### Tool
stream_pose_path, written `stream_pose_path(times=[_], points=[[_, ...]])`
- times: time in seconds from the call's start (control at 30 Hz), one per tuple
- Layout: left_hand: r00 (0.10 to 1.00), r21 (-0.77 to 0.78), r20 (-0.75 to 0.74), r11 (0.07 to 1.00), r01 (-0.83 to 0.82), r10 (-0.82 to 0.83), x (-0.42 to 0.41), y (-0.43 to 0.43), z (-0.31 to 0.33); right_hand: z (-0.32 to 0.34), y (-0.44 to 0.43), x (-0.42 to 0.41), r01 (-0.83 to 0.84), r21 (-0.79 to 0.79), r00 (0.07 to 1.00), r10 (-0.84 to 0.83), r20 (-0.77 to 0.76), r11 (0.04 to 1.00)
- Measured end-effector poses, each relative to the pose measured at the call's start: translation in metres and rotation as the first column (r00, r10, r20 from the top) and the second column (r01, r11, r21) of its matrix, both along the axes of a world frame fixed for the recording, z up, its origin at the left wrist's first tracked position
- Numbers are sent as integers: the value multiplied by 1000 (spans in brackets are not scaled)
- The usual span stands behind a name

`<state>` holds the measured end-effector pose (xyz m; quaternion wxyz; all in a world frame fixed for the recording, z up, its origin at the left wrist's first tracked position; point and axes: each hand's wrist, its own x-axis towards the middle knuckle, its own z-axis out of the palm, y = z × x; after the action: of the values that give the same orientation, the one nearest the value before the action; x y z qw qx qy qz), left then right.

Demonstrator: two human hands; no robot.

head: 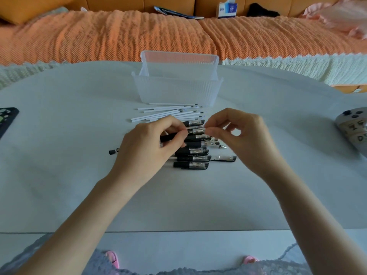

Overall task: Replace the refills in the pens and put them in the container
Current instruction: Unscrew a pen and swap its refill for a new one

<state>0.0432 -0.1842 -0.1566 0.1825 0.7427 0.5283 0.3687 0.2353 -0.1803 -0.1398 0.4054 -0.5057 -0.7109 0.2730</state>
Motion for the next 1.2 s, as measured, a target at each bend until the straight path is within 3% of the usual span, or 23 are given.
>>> stream_pose_path(times=[0.07, 0.27, 0.57, 0.77, 0.87, 1.2], points=[[1000, -17, 17, 1000, 3, -3, -2, 1, -1, 0, 5, 13, 36, -35, 999, -35, 38, 999], [1000, -34, 19, 999, 25, -25, 1, -1, -2, -14, 13, 45, 237, -156, 923, -172, 344, 959], [998, -60, 8, 997, 58, -57, 5, -2, -3, -22, 18, 53, 375, -109, 805, -265, 530, 920], [998, -71, 13, 995, 64, -63, 5, -2, -3, -13, 14, 51, 325, -18, 824, -274, 496, 945], [998, -74, 17, 995, 68, -67, 6, -2, -2, -11, 10, 43, 219, -101, 897, -159, 412, 971], [994, -78, 49, 991, 106, -102, 6, -2, -2, -22, 11, 31, 106, -170, 885, -15, 465, 980]])
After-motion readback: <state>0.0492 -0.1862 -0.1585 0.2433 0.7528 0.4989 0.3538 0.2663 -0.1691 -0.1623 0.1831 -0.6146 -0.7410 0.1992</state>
